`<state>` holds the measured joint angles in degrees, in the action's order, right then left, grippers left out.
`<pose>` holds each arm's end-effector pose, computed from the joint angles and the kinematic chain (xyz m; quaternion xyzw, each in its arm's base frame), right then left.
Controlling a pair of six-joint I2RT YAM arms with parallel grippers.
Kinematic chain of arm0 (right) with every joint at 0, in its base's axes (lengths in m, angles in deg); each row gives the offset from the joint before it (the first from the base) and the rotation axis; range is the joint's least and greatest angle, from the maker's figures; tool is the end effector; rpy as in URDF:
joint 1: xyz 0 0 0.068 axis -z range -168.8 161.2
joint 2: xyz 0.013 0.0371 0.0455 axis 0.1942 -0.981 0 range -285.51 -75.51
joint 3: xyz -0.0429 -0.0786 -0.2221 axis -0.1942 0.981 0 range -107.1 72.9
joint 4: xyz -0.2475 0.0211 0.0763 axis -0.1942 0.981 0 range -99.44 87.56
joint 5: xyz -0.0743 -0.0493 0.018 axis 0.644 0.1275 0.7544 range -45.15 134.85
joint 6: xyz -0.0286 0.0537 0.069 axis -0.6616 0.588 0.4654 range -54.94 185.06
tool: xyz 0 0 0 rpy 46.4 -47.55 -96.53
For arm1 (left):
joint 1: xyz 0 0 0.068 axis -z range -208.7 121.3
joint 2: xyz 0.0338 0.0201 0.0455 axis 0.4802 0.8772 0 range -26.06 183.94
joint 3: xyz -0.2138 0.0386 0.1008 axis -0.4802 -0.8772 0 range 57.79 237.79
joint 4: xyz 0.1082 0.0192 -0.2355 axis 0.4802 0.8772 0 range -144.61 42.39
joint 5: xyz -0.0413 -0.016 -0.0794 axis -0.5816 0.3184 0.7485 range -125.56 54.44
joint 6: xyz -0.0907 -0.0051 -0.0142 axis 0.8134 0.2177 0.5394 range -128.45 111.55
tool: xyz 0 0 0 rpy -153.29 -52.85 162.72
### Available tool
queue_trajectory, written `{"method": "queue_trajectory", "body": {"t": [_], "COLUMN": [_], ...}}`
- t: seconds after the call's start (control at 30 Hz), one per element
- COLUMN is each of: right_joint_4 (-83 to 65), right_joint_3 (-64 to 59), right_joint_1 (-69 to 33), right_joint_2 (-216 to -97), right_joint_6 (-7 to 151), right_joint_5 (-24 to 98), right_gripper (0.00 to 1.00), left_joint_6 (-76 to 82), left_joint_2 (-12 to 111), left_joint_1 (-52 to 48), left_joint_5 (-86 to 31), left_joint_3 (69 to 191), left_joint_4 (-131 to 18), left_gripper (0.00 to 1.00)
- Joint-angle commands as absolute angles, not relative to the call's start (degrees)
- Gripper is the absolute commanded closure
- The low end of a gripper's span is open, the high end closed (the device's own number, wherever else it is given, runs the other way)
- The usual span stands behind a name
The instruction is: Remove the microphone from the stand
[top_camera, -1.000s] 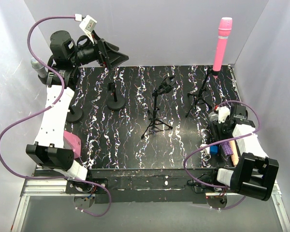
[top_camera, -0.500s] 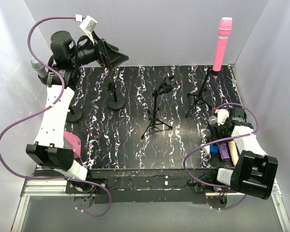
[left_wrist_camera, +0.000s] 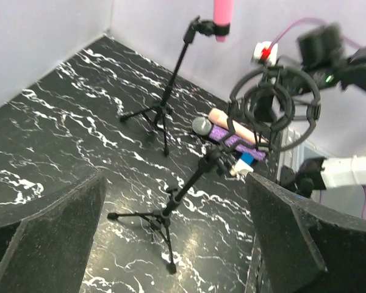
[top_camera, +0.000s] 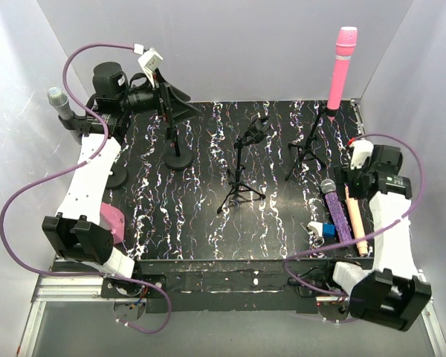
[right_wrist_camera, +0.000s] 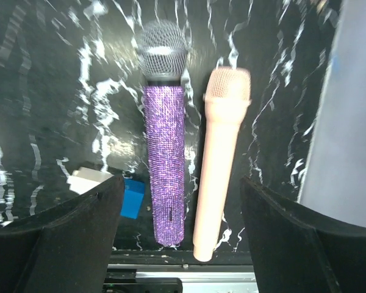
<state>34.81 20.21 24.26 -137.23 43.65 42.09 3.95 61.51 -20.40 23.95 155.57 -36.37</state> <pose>0.2489 -0.0538 0.2112 -0.0766 0.9458 -0.0715 0.3075 0.3399 -0.1215 0.4287 0.3018 0.6666 -0.4708 0.4928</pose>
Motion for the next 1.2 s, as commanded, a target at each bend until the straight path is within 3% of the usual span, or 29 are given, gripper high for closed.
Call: {"method": "queue_trajectory", "body": {"t": [0.0,0.2,0.3,0.47,0.73,0.93,1.17], "right_joint_4": [48.11,52.53,50.33,45.94,41.45,39.43,36.79], "right_joint_3": [10.86,5.14,2.86,0.39,1.27,1.35,3.02], "right_joint_1": [24.47,24.03,20.79,6.73,5.58,5.49,4.35], "right_joint_2": [-130.37,-127.10,-129.20,-131.32,-133.60,-135.54,-137.38], "right_joint_6": [46.78,43.25,48.25,49.59,51.78,54.16,53.11], "right_joint_5": [32.22,17.18,18.22,23.14,22.87,20.86,8.48], "right_gripper": [0.17,0.18,0.21,0.21,0.21,0.23,0.23], "left_joint_6": [-3.26,-6.78,-7.83,-19.87,-23.13,-19.88,-20.23], "left_joint_2": [57.96,61.91,65.08,65.70,66.31,68.07,67.99], "left_joint_1": [-20.52,-17.54,-15.61,-6.74,2.40,5.23,5.23], "left_joint_5": [31.75,34.85,32.04,20.00,12.09,-0.66,-0.32], "left_joint_3": [153.16,151.84,152.71,152.19,152.18,154.29,155.26], "left_joint_4": [-35.02,-35.01,-34.84,-27.54,-23.51,-20.70,-19.54], "left_gripper": [0.04,0.06,0.08,0.10,0.16,0.36,0.59]}}
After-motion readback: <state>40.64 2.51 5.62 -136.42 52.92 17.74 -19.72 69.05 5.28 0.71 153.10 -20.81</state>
